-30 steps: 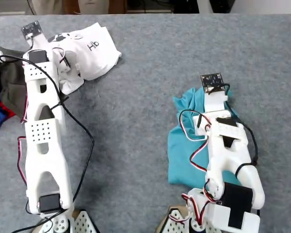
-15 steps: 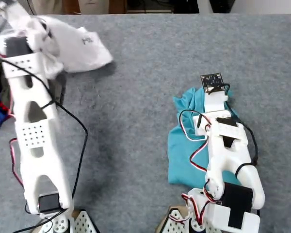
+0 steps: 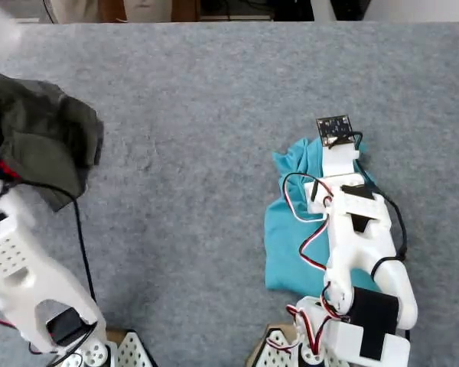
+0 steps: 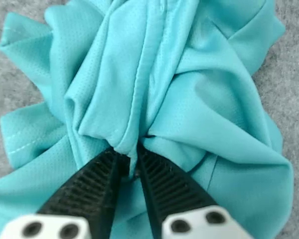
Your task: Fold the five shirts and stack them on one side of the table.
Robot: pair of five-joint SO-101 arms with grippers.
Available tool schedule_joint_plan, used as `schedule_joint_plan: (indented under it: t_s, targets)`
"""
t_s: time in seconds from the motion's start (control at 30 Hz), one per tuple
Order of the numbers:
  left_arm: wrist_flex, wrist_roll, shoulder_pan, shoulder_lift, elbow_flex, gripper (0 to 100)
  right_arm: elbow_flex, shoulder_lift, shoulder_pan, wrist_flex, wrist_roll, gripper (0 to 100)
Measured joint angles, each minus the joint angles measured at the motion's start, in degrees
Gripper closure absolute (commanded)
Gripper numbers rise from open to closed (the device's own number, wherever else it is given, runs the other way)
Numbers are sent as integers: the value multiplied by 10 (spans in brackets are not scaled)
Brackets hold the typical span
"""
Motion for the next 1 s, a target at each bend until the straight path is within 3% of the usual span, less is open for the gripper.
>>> schedule_joint_plan:
  t_s: [0.17,0.33,0.57,0.77,1.0]
  targets:
    - [100,0,-21,32,18,980,0,0,0,0,0,997]
    - [240,2,4,83,21,980,0,0,0,0,0,997]
    - [254,-14,15,138,53,977,0,0,0,0,0,997]
    - [254,-47,13,164,166,757,0,0,0,0,0,997]
    - [254,-5,-6,164,152,747,0,0,0,0,0,997]
